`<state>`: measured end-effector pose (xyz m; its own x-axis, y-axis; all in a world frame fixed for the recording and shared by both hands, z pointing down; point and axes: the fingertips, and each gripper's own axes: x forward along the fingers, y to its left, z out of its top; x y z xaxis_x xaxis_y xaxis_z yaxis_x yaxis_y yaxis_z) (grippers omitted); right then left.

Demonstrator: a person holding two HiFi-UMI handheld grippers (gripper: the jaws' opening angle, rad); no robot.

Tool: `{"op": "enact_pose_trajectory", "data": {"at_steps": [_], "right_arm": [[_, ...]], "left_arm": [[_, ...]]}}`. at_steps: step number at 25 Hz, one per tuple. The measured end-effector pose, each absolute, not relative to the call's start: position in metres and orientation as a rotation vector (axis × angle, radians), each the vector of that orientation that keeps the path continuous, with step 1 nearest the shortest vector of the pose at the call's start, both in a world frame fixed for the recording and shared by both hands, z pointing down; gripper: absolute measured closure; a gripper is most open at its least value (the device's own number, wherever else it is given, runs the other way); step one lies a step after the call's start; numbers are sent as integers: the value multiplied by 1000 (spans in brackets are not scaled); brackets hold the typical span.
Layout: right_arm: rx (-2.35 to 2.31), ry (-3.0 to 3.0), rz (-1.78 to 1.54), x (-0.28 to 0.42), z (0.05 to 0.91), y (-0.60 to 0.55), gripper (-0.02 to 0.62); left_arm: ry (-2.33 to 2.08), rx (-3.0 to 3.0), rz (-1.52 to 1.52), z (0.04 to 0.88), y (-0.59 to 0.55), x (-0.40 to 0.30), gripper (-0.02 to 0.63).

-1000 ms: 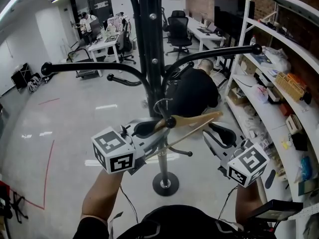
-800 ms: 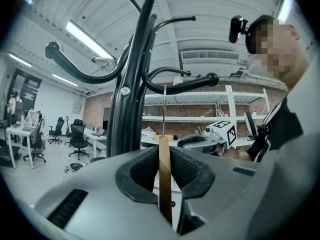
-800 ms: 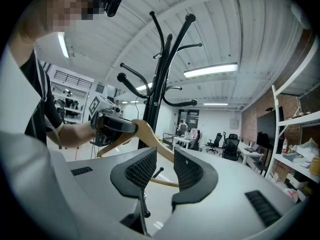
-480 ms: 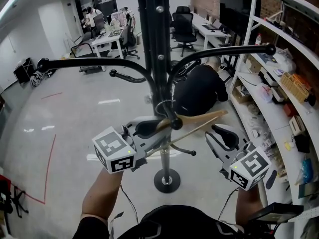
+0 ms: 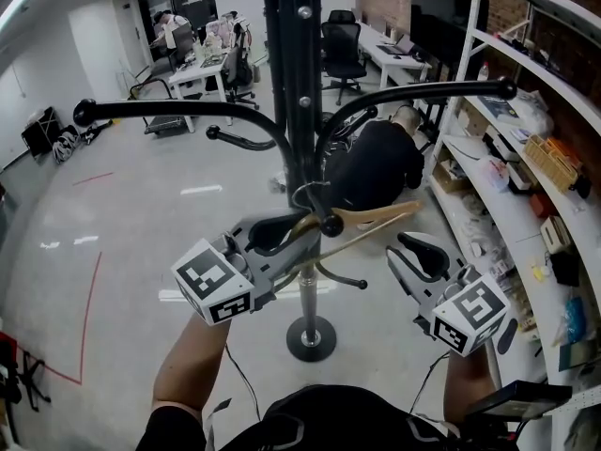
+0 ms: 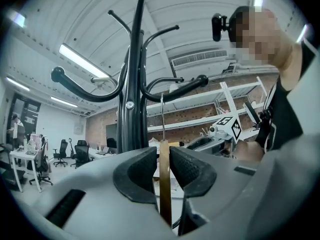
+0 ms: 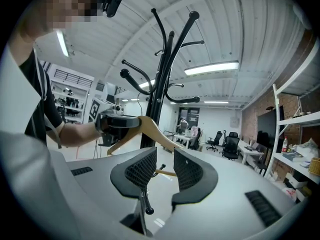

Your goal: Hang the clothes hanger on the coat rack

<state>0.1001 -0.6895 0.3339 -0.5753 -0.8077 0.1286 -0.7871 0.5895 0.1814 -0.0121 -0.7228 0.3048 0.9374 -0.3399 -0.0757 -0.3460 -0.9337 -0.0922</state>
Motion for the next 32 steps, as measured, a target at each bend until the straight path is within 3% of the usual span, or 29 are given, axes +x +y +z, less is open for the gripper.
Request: {"op": "enact_pose_trajectory", "data": {"at_steps": [15,27,30,32], "right_arm": [[1322,-2619,-160,98,329,-674,506],[1304,-2689,-160,121,324,-631,506],[1288,-2719,-164,132,322,-613,506],[1275,-2734,-159,138,323,-600,506]], "left_arm": [[674,-2917,201,284,-721,-32,503],[1045,-2763,355,256,-674,-100,504],[1110,-2729,408,251,-645,-106,531],[1160,-2717,462,251,-620,-111,596]]}}
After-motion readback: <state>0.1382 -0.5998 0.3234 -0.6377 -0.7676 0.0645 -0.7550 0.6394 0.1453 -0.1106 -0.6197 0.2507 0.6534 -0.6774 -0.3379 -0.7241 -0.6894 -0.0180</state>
